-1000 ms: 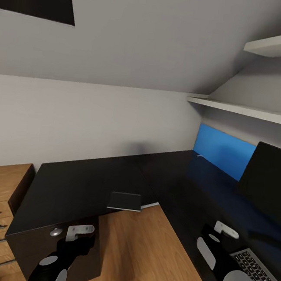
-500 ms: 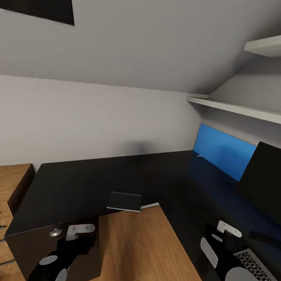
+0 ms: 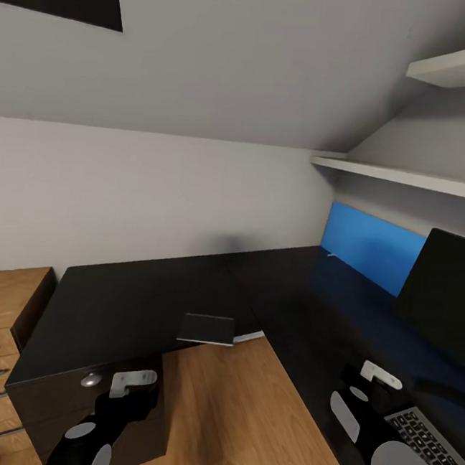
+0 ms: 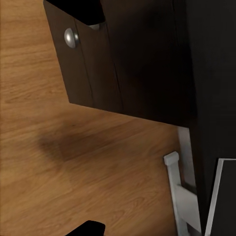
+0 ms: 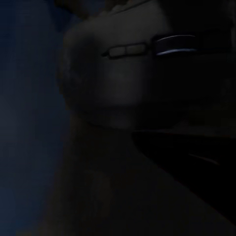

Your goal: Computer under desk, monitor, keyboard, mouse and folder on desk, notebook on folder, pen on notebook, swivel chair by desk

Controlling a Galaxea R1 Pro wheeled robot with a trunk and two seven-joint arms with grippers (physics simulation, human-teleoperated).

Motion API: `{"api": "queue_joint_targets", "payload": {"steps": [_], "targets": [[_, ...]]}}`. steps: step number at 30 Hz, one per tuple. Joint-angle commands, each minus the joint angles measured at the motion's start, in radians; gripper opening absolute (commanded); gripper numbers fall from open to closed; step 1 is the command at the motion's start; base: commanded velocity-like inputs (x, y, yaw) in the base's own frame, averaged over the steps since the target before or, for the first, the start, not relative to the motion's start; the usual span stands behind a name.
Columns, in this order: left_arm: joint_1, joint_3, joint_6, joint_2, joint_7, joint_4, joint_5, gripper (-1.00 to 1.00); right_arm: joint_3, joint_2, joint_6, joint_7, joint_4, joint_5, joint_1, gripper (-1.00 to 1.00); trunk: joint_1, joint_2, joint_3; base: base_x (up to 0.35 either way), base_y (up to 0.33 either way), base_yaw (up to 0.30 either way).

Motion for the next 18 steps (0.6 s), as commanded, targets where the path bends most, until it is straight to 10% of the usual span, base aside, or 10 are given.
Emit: {"api": "queue_joint_targets", "payload": {"steps": [1, 18], "targets": [[-0.001, -0.001, 0.004, 0.000, 0.009, -0.001, 0.011, 1.00, 0.008, -0.001, -0.009, -0.002, -0.001, -0.012, -0.001, -1.00, 0.004, -0.008, -0.004, 0.000, 0.000, 0.000], [-0.001, 0.000, 0.004, 0.000, 0.010, -0.001, 0.011, 1.00, 0.007, -0.001, -0.012, -0.004, -0.001, -0.012, -0.001, -1.00, 0.035, -0.064, -0.029, 0.000, 0.000, 0.000]]}}
